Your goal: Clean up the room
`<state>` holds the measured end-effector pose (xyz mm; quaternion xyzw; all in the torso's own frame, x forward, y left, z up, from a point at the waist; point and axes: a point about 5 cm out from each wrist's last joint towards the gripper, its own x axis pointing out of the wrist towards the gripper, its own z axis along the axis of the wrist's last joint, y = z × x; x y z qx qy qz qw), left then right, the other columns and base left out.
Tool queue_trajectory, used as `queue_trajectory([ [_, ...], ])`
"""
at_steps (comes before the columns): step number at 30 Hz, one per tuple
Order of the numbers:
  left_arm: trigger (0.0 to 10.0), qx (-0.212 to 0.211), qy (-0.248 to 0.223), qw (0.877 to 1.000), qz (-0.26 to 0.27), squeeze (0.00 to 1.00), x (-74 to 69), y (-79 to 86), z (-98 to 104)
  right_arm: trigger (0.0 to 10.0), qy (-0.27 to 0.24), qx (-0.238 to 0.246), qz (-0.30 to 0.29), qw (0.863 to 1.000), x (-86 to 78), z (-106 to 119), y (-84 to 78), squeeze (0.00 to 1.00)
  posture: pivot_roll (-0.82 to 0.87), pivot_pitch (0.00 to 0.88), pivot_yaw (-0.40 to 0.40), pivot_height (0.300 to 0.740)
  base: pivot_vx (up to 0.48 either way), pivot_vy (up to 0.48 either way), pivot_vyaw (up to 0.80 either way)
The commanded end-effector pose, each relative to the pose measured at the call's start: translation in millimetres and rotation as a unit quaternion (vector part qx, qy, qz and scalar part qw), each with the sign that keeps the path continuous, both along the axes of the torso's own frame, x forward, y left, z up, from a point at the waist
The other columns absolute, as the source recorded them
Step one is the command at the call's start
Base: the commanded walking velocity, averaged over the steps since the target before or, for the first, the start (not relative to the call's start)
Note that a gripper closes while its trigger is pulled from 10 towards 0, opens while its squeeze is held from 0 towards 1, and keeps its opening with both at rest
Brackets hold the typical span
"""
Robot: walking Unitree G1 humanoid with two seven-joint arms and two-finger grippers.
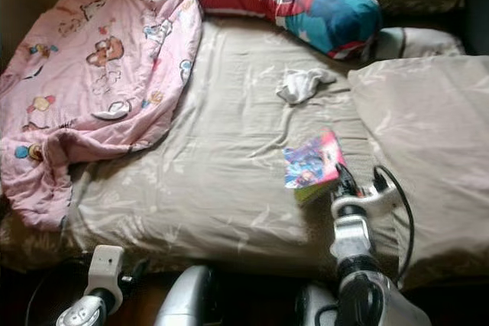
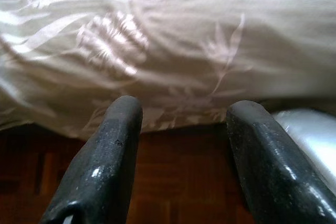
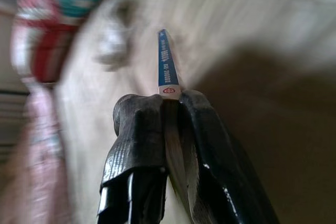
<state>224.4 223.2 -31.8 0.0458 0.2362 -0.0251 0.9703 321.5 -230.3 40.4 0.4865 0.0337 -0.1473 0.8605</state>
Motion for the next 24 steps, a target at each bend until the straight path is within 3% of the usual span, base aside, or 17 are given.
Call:
queue_trajectory([
  [1,10.0,0.011,0.016,1.0,-0.006,0.0,-9.6,4.4,-5.3,10.0,0.029,0.0,-0.003,1.0,-8.0,-12.0,4.2,0.0,0.11,0.266,0.161,0.649,0.0,0.0,0.0],
  [9,10.0,0.013,0.023,1.0,-0.015,0.0,-13.1,5.2,-6.2,10.0,0.048,-0.011,-0.045,0.998,-20.2,-20.2,-9.3,0.0,0.1,0.27,0.17,0.649,0.0,0.0,0.0],
  [24,10.0,0.014,0.024,0.999,-0.021,0.0,-11.5,5.2,-5.0,10.0,0.061,-0.012,-0.078,0.995,-24.1,-20.3,-20.9,0.0,0.1,0.268,0.176,0.649,0.0,0.0,0.0],
])
